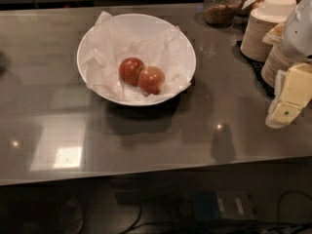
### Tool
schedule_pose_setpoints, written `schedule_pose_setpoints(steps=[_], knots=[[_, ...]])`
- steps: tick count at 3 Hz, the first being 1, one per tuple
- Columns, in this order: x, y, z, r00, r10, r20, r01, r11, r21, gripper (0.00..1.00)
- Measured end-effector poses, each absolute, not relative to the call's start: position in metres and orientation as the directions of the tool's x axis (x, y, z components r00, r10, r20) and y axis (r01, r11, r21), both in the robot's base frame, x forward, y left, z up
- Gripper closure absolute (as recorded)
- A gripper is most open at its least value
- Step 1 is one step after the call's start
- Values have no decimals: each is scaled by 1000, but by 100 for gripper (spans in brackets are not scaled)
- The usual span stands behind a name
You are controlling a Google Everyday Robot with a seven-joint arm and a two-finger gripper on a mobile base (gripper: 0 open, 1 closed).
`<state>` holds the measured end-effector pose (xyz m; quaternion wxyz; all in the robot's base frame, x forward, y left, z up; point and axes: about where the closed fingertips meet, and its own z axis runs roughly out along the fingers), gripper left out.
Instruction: Pick apple from white bowl
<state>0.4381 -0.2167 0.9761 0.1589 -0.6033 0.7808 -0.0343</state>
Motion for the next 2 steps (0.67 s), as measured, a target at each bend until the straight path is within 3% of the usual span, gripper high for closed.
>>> schedule_pose_setpoints(steps=[2], knots=[[447, -210, 980, -208, -949, -238, -923, 271, -272, 0]])
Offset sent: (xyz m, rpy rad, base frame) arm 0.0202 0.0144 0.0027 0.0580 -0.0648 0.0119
